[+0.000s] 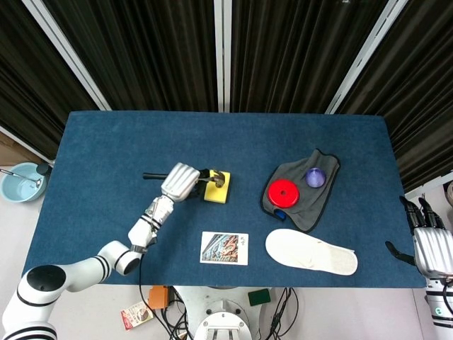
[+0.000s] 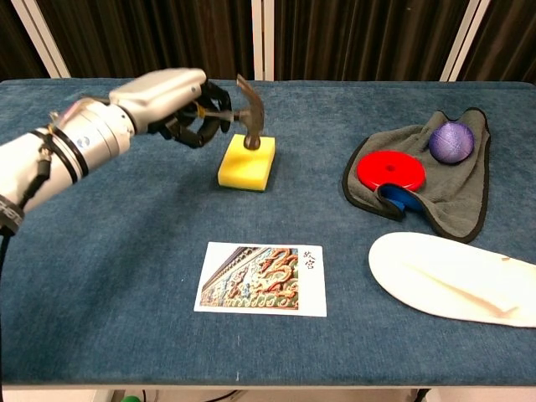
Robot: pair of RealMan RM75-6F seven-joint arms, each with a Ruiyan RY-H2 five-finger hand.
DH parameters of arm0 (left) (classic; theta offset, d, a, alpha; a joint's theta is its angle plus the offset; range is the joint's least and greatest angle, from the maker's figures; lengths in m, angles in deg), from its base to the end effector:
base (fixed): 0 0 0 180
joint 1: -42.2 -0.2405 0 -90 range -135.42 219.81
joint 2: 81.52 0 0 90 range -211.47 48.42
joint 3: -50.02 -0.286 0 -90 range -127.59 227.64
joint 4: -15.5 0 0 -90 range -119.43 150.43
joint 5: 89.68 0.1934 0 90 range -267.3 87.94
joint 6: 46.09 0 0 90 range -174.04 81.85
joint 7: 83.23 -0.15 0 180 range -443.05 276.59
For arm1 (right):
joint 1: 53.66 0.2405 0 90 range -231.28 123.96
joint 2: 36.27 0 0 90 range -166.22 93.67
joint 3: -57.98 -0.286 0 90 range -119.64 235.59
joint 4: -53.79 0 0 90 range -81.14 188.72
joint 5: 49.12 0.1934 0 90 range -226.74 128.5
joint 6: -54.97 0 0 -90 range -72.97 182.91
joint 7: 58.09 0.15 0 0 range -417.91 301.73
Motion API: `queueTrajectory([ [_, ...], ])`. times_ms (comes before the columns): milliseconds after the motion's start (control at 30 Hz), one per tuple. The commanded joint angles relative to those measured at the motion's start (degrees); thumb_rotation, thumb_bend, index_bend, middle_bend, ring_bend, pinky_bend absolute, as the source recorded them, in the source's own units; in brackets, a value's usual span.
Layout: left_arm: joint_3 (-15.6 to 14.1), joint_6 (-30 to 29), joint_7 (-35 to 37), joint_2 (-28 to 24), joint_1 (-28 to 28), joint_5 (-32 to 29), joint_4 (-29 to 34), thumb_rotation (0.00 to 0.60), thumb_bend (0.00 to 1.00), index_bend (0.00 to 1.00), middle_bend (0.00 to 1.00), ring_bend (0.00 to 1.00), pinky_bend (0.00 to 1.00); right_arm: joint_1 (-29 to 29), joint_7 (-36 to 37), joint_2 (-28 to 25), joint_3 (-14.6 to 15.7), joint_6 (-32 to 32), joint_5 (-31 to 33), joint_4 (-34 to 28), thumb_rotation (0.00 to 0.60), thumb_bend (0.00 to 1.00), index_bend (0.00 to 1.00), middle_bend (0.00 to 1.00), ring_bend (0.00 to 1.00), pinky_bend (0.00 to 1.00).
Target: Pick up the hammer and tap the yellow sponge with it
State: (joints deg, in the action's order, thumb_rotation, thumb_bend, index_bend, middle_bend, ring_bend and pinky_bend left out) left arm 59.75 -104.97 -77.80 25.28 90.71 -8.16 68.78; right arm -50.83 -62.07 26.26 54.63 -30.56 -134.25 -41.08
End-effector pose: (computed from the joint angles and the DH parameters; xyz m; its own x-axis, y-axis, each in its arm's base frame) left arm -0.1392 0.3988 -0.0670 0.3391 0.1528 0.9283 0.8292 -0.5147 -0.2181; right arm -0.3318 -0.1773 0.1960 0.4421 -0.0032 0.8970 -0.8964 0.0340 0.4420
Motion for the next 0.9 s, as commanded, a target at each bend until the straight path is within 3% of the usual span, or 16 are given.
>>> queueTrajectory([
  [33, -1.37, 2.72, -0.59, 2.88, 0.69, -0.15, -3.95, 0.6, 0.86, 0.89, 0.9, 0.91, 1.0, 0.03, -0.04, -0.02, 0.01, 0.04, -0.02, 0.03, 0.6, 0.18, 0.03, 0.14, 0.02, 0.21],
  [167, -0.64, 0.69, 1.46, 2.82, 0.43, 0.3, -3.9, 0.6, 0.87, 0.89, 0.91, 0.91, 1.0, -0.09, -0.1, -0.13, -0.15, -0.33, -0.04, -0.03, 0.6, 0.18, 0.03, 0.14, 0.02, 0.21],
  [400, 1.93, -5.47, 3.37, -2.67, -1.37, 0.61, 1.9, 0.6, 0.87, 0.89, 0.91, 0.91, 1.0, -0.27, 0.07, -0.41, -0.47, -1.25, -0.45, -0.29, 0.6, 0.18, 0.03, 0.14, 0.02, 0.21],
  [667, 1.23, -0.3, 3.25, -2.98, -5.29, -5.75, -1.58, 0.6, 0.85, 0.88, 0.89, 0.88, 1.0, 0.15, 0.43, 0.18, -0.27, -0.31, -0.62, 0.18, 0.6, 0.18, 0.03, 0.14, 0.02, 0.21],
  [800, 0.98, 1.92, 3.44, -1.46, -6.4, -7.69, -4.5, 0.6, 0.81, 0.8, 0.81, 0.78, 0.95, 0.3, 0.16, 0.17, -0.3, -0.2, -0.76, 0.05, 0.6, 0.18, 0.03, 0.14, 0.02, 0.21],
  [900, 0.92, 3.65, 2.93, -1.53, -6.83, -8.72, -4.28, 0.6, 0.75, 0.66, 0.67, 0.61, 0.78, 0.3, 0.0, -0.03, -0.33, -0.38, -0.95, -0.29, 0.6, 0.18, 0.03, 0.14, 0.02, 0.21],
])
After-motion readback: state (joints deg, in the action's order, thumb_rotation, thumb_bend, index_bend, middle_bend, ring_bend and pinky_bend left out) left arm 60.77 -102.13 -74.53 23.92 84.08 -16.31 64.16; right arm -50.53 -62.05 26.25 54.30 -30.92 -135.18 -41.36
